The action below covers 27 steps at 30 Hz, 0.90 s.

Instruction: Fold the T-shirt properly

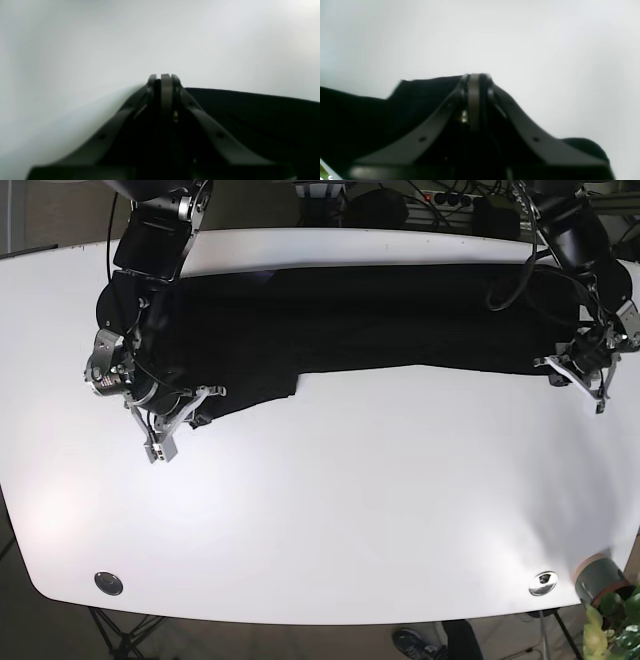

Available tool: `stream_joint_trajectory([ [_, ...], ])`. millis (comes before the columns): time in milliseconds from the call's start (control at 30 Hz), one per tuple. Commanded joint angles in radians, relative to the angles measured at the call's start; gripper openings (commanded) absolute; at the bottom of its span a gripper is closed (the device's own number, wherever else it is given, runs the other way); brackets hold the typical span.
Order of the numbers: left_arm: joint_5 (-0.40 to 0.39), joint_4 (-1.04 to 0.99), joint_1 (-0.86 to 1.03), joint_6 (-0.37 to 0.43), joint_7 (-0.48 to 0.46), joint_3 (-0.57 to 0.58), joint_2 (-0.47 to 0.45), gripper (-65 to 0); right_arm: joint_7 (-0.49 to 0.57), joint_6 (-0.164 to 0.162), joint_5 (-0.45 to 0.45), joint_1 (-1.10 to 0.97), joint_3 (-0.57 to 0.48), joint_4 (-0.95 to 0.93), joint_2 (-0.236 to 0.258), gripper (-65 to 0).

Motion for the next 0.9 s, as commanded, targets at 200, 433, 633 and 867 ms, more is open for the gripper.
stream_joint_trajectory([
  [200, -0.012, 0.255, -0.030, -0.001, 0.102, -0.028, 0.013, -65.0, -0.035, 0.004, 0.052, -0.023, 0.021, 0.174, 0.009, -62.8],
  [433, -0.012, 0.358, -0.002, -0.003, 0.228, -0.100, 0.014, -65.0, -0.090, 0.008, 0.054, -0.086, 0.064, 0.310, 0.006, -62.8],
  [633, -0.012, 0.404, 0.038, -0.005, 0.305, -0.165, 0.014, -65.0, -0.091, 0.008, 0.054, -0.156, 0.065, 0.385, 0.006, -62.8],
  [867, -0.009, 0.435, 0.131, -0.080, 0.318, -0.203, 0.013, -65.0, -0.093, 0.008, 0.054, -0.225, 0.065, 0.431, 0.005, -62.8],
])
